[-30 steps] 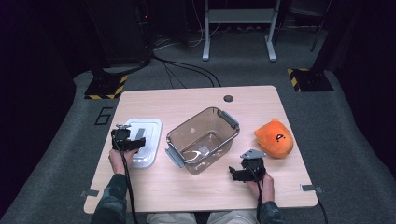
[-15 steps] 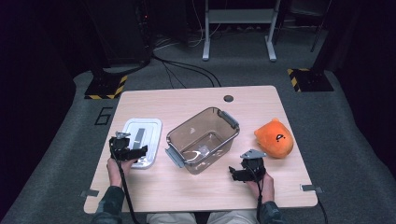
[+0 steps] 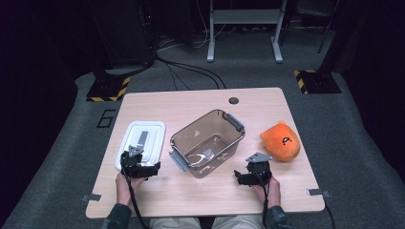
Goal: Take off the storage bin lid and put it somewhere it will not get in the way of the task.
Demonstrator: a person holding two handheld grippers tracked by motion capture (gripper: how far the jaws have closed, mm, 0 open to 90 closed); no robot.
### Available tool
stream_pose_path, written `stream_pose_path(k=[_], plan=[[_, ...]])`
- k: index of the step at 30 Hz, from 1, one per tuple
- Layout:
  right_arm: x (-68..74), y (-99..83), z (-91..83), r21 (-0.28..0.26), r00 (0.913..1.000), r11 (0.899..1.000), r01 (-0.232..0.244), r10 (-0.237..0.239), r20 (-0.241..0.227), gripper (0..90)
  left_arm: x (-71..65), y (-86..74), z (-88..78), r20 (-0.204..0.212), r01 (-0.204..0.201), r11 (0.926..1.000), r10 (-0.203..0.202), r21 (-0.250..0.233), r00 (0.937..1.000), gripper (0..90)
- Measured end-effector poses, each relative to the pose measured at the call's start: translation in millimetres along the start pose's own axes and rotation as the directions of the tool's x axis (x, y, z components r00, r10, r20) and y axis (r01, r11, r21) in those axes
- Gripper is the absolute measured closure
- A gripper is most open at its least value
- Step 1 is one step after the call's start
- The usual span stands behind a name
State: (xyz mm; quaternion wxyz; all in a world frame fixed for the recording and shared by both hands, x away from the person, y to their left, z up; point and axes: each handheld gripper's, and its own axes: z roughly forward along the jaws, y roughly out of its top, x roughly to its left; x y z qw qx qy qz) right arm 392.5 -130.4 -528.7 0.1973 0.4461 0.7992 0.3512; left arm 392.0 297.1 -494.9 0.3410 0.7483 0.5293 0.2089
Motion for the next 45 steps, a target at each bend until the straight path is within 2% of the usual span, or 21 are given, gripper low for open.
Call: stream_pose_path(k=[6, 10, 14, 21, 25, 28, 36, 42, 45], plan=[[0.0, 0.0, 0.0, 0.000, 1.0000, 1.000, -0.001, 0.001, -0.001, 13.5, -23.3, -11.9, 0.1, 0.042, -0.046, 0.9989, 0.046, -0.003, 0.9981, 1.7], [0.0, 0.0, 0.0, 0.000, 1.0000, 1.000, 0.000, 0.000, 0.000, 13.4, -36.4, -18.5, -0.5, 0.066, -0.062, 0.9979, 0.064, -0.019, 0.9958, 1.7], [0.0, 0.0, 0.0, 0.000, 1.0000, 1.000, -0.001, 0.001, -0.001, 13.4, -48.6, -25.4, -0.3, 0.101, -0.106, 0.9943, 0.107, -0.015, 0.9892, 1.6], [-0.4, 0.0, 0.0, -0.001, 1.0000, 1.000, 0.003, -0.003, -0.002, 13.4, -61.0, -35.6, 4.4, 0.123, -0.143, 0.9896, 0.143, -0.011, 0.9820, 1.8], [0.0, -0.2, -0.2, 0.000, 1.0000, 1.000, 0.000, 0.000, -0.001, 13.3, -67.6, -43.2, 11.0, 0.127, -0.154, 0.9881, 0.152, 0.002, 0.9801, 2.1], [0.0, -0.3, -0.5, 0.001, 1.0000, 1.000, 0.001, -0.001, 0.002, 13.1, -70.4, -43.6, 11.1, 0.112, -0.185, 0.9826, 0.184, 0.007, 0.9766, 2.5], [0.4, -0.5, -0.9, 0.008, 1.0000, 1.000, 0.003, -0.003, -0.003, 10.1, -70.2, -43.6, 11.4, 0.121, -0.181, 0.9833, 0.178, 0.015, 0.9765, 2.3], [1.4, 1.3, -1.4, 0.048, 1.0000, 0.999, -0.001, 0.001, -0.001, 3.2, -69.8, -43.5, 11.4, 0.121, -0.186, 0.9824, 0.183, 0.015, 0.9756, 2.3], [0.6, 2.6, -1.6, 0.062, 0.9998, 0.998, 0.010, -0.009, -0.020, 2.2, -69.7, -43.5, 11.2, 0.122, -0.186, 0.9824, 0.183, 0.016, 0.9756, 2.3]])
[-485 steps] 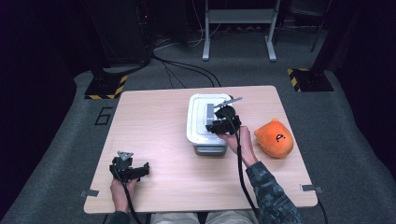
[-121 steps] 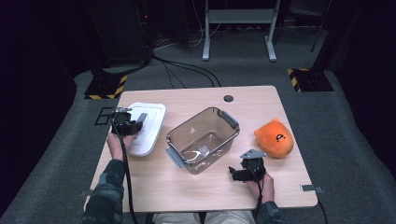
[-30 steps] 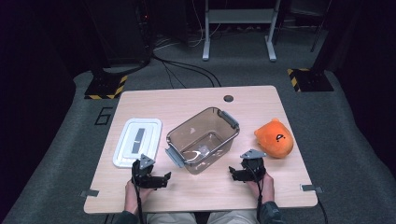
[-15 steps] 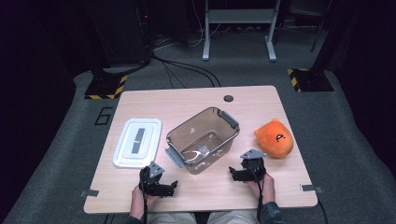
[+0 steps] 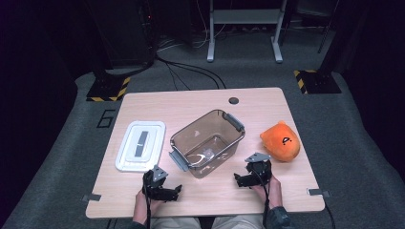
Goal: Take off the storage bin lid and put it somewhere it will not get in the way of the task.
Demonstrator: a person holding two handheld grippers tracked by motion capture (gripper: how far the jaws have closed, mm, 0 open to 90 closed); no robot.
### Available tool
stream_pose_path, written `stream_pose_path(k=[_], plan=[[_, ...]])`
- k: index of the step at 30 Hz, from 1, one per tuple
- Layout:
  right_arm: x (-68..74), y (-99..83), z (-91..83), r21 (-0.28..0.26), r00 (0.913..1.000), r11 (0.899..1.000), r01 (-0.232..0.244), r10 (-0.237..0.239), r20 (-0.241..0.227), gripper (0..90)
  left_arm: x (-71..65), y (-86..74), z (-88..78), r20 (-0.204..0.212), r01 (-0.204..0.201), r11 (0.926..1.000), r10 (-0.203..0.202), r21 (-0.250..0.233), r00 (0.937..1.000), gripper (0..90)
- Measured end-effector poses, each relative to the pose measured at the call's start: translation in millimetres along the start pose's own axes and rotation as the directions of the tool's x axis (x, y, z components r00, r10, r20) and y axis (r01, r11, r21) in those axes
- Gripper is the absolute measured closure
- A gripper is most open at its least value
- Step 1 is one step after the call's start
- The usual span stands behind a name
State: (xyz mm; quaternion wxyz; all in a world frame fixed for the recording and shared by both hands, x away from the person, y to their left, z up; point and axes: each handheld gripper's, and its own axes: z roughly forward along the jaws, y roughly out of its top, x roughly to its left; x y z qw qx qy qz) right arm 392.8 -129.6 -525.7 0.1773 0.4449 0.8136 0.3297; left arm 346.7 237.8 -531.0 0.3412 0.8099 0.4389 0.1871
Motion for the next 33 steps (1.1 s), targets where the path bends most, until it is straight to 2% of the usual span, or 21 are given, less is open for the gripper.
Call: stream_pose_path(k=[3, 10, 11, 14, 15, 19, 26, 27, 33], plan=[[-1.1, 1.6, -2.6, 0.004, 0.9998, 1.000, 0.020, -0.019, -0.009, 1.8, -0.1, -0.1, 0.2, -0.002, 0.002, 1.0000, -0.002, -0.003, 1.0000, 2.3], [-8.8, 9.3, -23.1, -0.009, 0.9990, 1.000, 0.007, -0.007, -0.043, 1.3, -0.1, -0.2, 0.2, -0.003, 0.002, 1.0000, -0.002, -0.003, 1.0000, 2.4], [-11.8, 9.7, -24.6, -0.020, 0.9986, 0.999, 0.029, -0.030, -0.045, 1.2, -0.1, -0.2, 0.2, -0.003, 0.002, 1.0000, -0.002, -0.003, 1.0000, 2.4], [-17.1, 13.7, -33.7, -0.017, 0.9988, 1.000, 0.012, -0.013, -0.047, 1.0, -0.1, -0.2, 0.2, -0.002, 0.002, 1.0000, -0.002, -0.003, 1.0000, 2.4], [-17.8, 14.8, -35.9, -0.016, 0.9989, 1.000, 0.003, -0.004, -0.046, 1.0, -0.1, -0.2, 0.2, -0.003, 0.002, 1.0000, -0.002, -0.003, 1.0000, 2.4], [-23.5, 19.7, -47.8, -0.051, 0.9991, 0.998, 0.028, -0.029, -0.030, 3.2, -0.2, -0.2, 0.2, -0.004, 0.002, 1.0000, -0.002, -0.003, 1.0000, 2.4], [-29.6, 31.4, -58.5, -0.038, 0.9986, 0.998, 0.042, -0.043, -0.032, 1.3, 0.0, -0.3, 0.3, -0.004, 0.004, 1.0000, -0.004, -0.006, 1.0000, 2.6], [-29.4, 33.4, -60.1, -0.040, 0.9992, 0.999, 0.027, -0.028, -0.029, 1.0, -0.2, -0.3, 0.5, -0.005, 0.008, 0.9999, -0.008, -0.008, 1.0000, 2.6], [-35.0, 42.0, -71.0, -0.049, 0.9983, 0.997, 0.054, -0.055, -0.019, 0.7, -0.2, -0.1, 0.2, -0.009, 0.009, 0.9999, -0.009, -0.005, 0.9999, 2.6]])
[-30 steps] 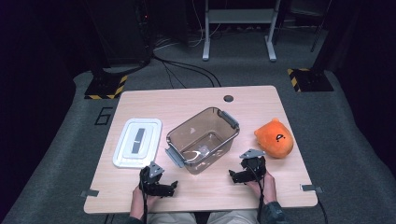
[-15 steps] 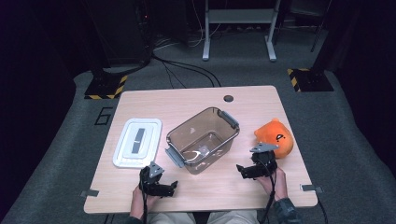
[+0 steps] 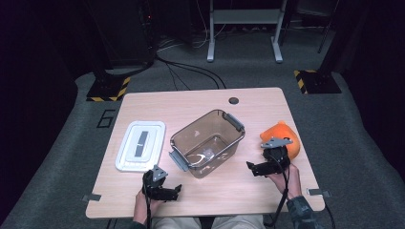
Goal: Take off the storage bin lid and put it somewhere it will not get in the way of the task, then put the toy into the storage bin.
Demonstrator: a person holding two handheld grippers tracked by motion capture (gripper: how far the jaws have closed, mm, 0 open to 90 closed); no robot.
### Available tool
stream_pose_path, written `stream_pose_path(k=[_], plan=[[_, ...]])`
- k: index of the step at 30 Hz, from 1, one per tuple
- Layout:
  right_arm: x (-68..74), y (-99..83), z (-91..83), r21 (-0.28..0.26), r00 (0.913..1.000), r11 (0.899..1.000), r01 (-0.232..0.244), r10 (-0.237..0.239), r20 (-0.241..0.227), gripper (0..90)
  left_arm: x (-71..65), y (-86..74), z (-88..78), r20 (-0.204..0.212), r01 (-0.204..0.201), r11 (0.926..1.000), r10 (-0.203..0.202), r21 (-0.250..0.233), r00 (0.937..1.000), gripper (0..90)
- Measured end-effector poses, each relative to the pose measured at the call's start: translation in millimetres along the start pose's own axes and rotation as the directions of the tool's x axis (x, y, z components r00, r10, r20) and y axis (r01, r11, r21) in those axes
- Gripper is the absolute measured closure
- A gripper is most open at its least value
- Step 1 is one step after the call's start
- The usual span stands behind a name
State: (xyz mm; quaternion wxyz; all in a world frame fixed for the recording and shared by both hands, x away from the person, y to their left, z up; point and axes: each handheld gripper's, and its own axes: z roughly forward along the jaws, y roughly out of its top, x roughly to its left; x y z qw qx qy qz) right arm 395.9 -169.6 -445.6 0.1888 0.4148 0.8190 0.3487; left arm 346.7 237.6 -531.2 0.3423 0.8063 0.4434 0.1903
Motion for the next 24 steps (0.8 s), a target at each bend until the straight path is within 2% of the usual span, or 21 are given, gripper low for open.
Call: stream_pose_path(k=[5, 6, 7, 9, 13, 14, 16, 24], plan=[[-7.2, 6.8, -8.4, -0.011, 0.9999, 1.000, -0.013, 0.013, 0.006, 0.7, 0.4, 0.1, -0.1, 0.000, -0.005, 1.0000, 0.005, 0.001, 1.0000, 2.6], [-9.8, 8.7, -10.2, -0.013, 0.9999, 1.000, -0.002, 0.002, 0.012, 0.7, -0.2, -0.1, 0.1, 0.000, 0.004, 1.0000, -0.004, -0.001, 1.0000, 2.6], [-10.6, 10.1, -11.2, -0.013, 0.9999, 1.000, -0.005, 0.006, 0.015, 0.6, 0.4, 0.1, -0.1, 0.000, -0.005, 1.0000, 0.005, 0.001, 1.0000, 2.6], [-13.5, 13.4, -14.0, -0.015, 0.9997, 1.000, -0.008, 0.008, 0.024, 0.6, -0.2, -0.1, 0.0, 0.001, 0.003, 1.0000, -0.003, 0.000, 1.0000, 2.6], [-21.8, 21.2, -18.9, -0.017, 0.9994, 1.000, 0.009, -0.009, 0.034, 0.4, 0.3, 0.1, -0.1, 0.000, -0.004, 1.0000, 0.004, 0.001, 1.0000, 2.6], [-22.0, 22.7, -19.5, -0.017, 0.9994, 1.000, -0.006, 0.006, 0.035, 0.4, 0.3, 0.1, -0.1, 0.000, -0.004, 1.0000, 0.004, 0.001, 1.0000, 2.6], [-26.0, 26.4, -20.9, -0.011, 0.9990, 1.000, 0.015, -0.014, 0.043, 0.2, 0.3, 0.1, -0.1, 0.000, -0.004, 1.0000, 0.004, 0.001, 1.0000, 2.6], [-39.6, 36.1, -20.5, 0.010, 0.9980, 1.000, -0.006, 0.006, 0.064, 0.0, 0.3, 0.1, -0.1, 0.000, -0.003, 1.0000, 0.003, 0.001, 1.0000, 2.6]])
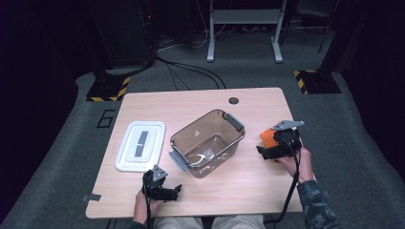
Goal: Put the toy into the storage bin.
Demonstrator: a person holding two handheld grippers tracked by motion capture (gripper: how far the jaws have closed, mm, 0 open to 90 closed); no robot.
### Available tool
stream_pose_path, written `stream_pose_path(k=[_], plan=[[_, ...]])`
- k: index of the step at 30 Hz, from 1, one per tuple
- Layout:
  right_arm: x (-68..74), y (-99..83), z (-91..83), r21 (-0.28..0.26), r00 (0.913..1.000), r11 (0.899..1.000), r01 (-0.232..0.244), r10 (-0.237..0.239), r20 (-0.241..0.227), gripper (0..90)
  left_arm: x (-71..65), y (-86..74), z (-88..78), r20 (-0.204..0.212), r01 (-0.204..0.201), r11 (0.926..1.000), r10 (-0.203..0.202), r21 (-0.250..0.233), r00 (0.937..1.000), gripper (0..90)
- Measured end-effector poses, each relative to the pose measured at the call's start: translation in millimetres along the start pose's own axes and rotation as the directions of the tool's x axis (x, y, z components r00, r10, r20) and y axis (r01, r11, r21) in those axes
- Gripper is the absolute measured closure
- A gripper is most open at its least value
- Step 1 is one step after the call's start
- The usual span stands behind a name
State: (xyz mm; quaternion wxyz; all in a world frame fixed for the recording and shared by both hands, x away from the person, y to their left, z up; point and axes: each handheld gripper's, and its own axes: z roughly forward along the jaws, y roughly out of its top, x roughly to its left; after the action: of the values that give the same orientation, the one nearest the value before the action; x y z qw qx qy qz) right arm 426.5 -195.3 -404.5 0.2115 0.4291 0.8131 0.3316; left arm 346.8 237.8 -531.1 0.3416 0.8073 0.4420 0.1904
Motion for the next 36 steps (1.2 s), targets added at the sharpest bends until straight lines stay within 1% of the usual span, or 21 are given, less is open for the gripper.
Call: stream_pose_path(k=[1, 2, 3, 4, 5, 6, 7, 8, 9, 11, 12, 15, 21, 25, 27, 28, 29, 32, 33, 35, 36], plan=[[-1.6, 0.7, 0.6, 0.004, 1.0000, 1.000, -0.005, 0.005, 0.003, 0.0, -0.2, -0.1, 0.1, 0.000, 0.003, 1.0000, -0.003, -0.001, 1.0000, 2.6], [-3.9, 1.3, 1.1, 0.009, 1.0000, 1.000, 0.000, 0.000, 0.005, 0.0, -0.4, -0.1, 0.1, 0.000, 0.007, 1.0000, -0.007, -0.001, 1.0000, 2.6], [-6.0, 1.9, 1.7, 0.012, 1.0000, 1.000, -0.001, 0.001, 0.010, 0.0, 0.2, 0.0, 0.0, 0.000, -0.002, 1.0000, 0.002, 0.000, 1.0000, 2.6], [-8.4, 2.6, 2.1, 0.015, 0.9999, 1.000, 0.002, -0.002, 0.013, 0.0, -0.6, -0.2, 0.2, 0.002, 0.010, 0.9999, -0.010, -0.003, 0.9999, 2.6], [-11.2, 3.5, 2.4, 0.021, 0.9998, 1.000, 0.001, -0.001, 0.021, 0.0, 0.0, 0.0, 0.1, 0.001, 0.000, 1.0000, 0.000, -0.002, 1.0000, 2.6], [-12.7, 4.0, 2.1, 0.026, 0.9997, 1.000, -0.006, 0.006, 0.025, 0.0, -0.1, -0.1, 0.1, 0.001, 0.003, 1.0000, -0.003, -0.001, 1.0000, 2.6], [-15.6, 4.6, 2.1, 0.029, 0.9996, 1.000, -0.003, 0.002, 0.028, 0.0, 0.1, 0.0, 0.0, 0.001, -0.001, 1.0000, 0.001, 0.000, 1.0000, 2.6], [-19.0, 5.5, 2.3, 0.032, 0.9994, 0.999, -0.007, 0.006, 0.035, 0.0, -0.4, -0.1, 0.3, 0.002, 0.008, 1.0000, -0.008, -0.004, 1.0000, 2.6], [-21.8, 6.2, 2.3, 0.035, 0.9992, 0.999, -0.008, 0.007, 0.040, 0.0, 0.2, 0.1, -0.1, 0.001, -0.003, 1.0000, 0.003, 0.001, 1.0000, 2.6], [-26.0, 7.2, 1.9, 0.039, 0.9987, 0.999, -0.018, 0.016, 0.047, 0.0, -0.5, -0.1, 0.4, 0.002, 0.011, 0.9999, -0.011, -0.005, 0.9999, 2.7], [-29.7, 8.0, 2.1, 0.042, 0.9985, 0.999, -0.015, 0.013, 0.053, 0.0, -0.6, 0.0, 0.4, 0.001, 0.013, 0.9999, -0.013, -0.004, 0.9999, 2.8], [-35.6, 9.5, 4.2, 0.057, 0.9976, 0.998, -0.025, 0.022, 0.066, 0.0, -0.5, 0.0, 0.4, 0.000, 0.013, 0.9999, -0.013, -0.004, 0.9999, 2.8], [-48.5, 9.8, 12.5, 0.097, 0.9955, 0.994, -0.053, 0.045, 0.084, 0.0, -0.4, 0.1, 0.4, 0.001, 0.013, 0.9999, -0.013, -0.003, 0.9999, 2.8], [-56.9, 9.0, 18.7, 0.128, 0.9936, 0.989, -0.078, 0.066, 0.091, 0.0, -0.4, 0.1, 0.3, 0.001, 0.013, 0.9999, -0.013, -0.003, 0.9999, 2.8], [-59.5, 8.1, 21.6, 0.138, 0.9931, 0.986, -0.089, 0.077, 0.089, 2.6, -0.4, 0.1, 0.3, 0.001, 0.013, 0.9999, -0.013, -0.003, 0.9999, 2.8], [-61.1, 7.1, 23.3, 0.142, 0.9933, 0.986, -0.087, 0.075, 0.088, 4.7, -0.4, 0.1, 0.4, 0.001, 0.013, 0.9999, -0.013, -0.003, 0.9999, 2.8], [-61.6, 6.1, 24.9, 0.155, 0.9935, 0.984, -0.093, 0.081, 0.080, 8.2, -0.4, 0.0, 0.3, 0.001, 0.014, 0.9999, -0.014, -0.003, 0.9999, 2.9], [-62.8, 2.7, 30.4, 0.188, 0.9935, 0.978, -0.086, 0.070, 0.090, 15.4, -0.4, -0.1, 0.5, 0.001, 0.017, 0.9998, -0.017, -0.007, 0.9999, 3.1], [-62.8, 1.6, 32.2, 0.203, 0.9928, 0.975, -0.086, 0.067, 0.100, 20.7, -0.3, 0.0, 0.5, 0.001, 0.016, 0.9998, -0.016, -0.007, 0.9999, 3.1], [-62.6, -0.6, 34.0, 0.215, 0.9908, 0.973, -0.082, 0.056, 0.123, 31.6, -0.3, 0.0, 0.5, 0.003, 0.016, 0.9999, -0.016, -0.006, 0.9999, 3.1], [-63.0, -1.4, 34.9, 0.224, 0.9901, 0.970, -0.095, 0.068, 0.123, 35.0, -0.3, 0.0, 0.5, 0.003, 0.015, 0.9999, -0.015, -0.006, 0.9999, 3.1]])
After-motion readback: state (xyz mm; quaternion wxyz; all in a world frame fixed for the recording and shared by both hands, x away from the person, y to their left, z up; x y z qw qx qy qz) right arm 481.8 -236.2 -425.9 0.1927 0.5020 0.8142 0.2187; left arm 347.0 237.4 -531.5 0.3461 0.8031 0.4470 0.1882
